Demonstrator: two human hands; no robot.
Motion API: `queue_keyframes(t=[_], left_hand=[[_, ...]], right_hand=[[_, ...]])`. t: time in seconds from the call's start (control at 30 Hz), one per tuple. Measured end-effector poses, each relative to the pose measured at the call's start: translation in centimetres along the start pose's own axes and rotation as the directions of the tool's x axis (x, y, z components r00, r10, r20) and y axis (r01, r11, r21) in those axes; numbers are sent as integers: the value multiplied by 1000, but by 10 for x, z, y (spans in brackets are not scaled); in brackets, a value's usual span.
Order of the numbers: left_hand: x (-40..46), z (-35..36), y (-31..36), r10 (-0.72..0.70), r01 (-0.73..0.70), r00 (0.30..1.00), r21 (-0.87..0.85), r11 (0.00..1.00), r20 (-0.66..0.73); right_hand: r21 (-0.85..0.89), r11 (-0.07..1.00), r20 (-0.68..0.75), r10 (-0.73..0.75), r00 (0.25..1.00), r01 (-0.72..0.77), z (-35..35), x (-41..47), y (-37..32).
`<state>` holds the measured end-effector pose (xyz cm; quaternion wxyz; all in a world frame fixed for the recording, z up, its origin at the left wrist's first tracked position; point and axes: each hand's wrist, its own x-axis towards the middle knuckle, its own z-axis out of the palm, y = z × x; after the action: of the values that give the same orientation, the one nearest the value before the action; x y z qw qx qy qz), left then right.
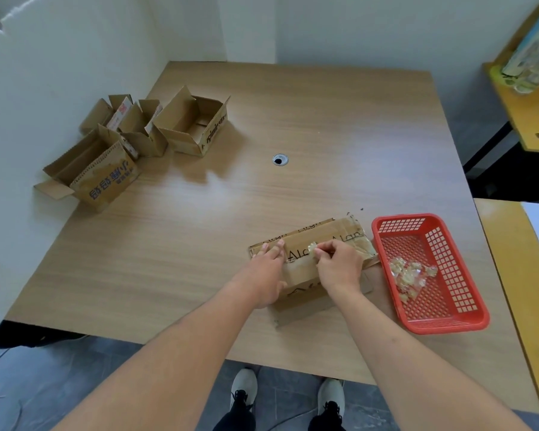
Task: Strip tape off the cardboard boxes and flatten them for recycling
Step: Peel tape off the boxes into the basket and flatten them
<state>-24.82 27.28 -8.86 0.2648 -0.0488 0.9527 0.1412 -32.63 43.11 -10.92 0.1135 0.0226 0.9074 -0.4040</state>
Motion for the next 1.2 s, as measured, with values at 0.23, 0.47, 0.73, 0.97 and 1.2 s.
queue_keyframes(t=[0.23,0.47,0.73,0.97,1.2], left_hand=[[1,-11,22,-30,29,992,-7,1000,-126],[10,-1,31,-92,98,985,28,995,-148],[7,11,34,-117,121,979,20,992,-166],[3,7,34,-121,133,975,55,990,-185],[7,2,39,-153,162,978,49,986,-145]], right_hand=[[-213,921,222,-280,934,326,-15,11,0],[5,983,289,-179,940,186,-26,17,0],[-271,853,309,-362,880,446,-8,10,-1],[99,991,-6,-90,996,90,-23,14,7],[-140,922,249,-320,914,361,-20,25,16]])
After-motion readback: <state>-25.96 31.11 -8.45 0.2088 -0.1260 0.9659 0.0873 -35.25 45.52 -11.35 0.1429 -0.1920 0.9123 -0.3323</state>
